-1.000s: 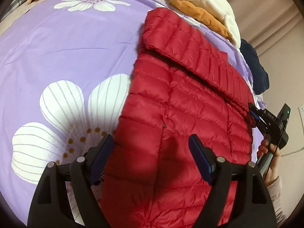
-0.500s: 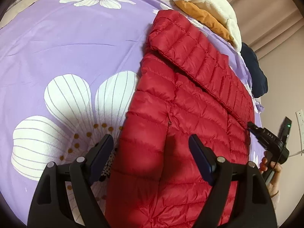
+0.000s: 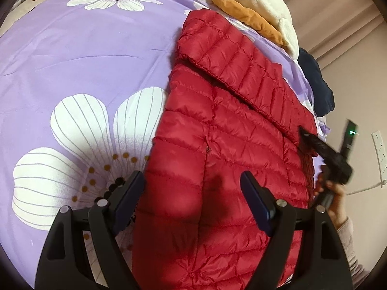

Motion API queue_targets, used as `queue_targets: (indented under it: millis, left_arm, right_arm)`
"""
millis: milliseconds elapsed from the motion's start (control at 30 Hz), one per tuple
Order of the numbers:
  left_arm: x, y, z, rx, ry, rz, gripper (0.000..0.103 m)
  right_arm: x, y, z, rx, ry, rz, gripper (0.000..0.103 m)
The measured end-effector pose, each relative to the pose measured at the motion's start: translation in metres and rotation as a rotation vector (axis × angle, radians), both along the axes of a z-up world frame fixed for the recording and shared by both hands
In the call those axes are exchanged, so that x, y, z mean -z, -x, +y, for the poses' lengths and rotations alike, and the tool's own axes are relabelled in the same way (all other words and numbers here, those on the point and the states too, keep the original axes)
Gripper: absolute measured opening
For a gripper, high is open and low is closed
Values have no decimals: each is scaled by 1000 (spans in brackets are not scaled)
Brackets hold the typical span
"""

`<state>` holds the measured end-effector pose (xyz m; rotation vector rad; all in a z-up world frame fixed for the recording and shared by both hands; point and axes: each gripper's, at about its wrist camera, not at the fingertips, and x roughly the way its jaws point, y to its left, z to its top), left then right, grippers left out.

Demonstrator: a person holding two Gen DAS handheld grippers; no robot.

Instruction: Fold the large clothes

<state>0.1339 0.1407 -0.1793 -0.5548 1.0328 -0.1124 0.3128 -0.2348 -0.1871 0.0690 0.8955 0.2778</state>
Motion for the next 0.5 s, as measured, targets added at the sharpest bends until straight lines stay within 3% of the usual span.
queue_targets:
  millis: [100, 200, 333, 500]
  left_arm:
    - [2, 3, 2, -3, -7, 14, 82]
    - [3, 10, 5, -12, 11, 16, 82]
    - [0, 21, 5, -15, 38, 10, 82]
    - [2, 37, 6, -22, 99, 4, 82]
  right_arm:
    - [-2, 1, 1, -2, 7, 6, 25]
    - [-22, 20, -11, 5, -61, 8, 26]
    - [-42, 69, -39, 12, -141, -29, 44]
    - [-44, 121, -84, 52, -215, 5, 45]
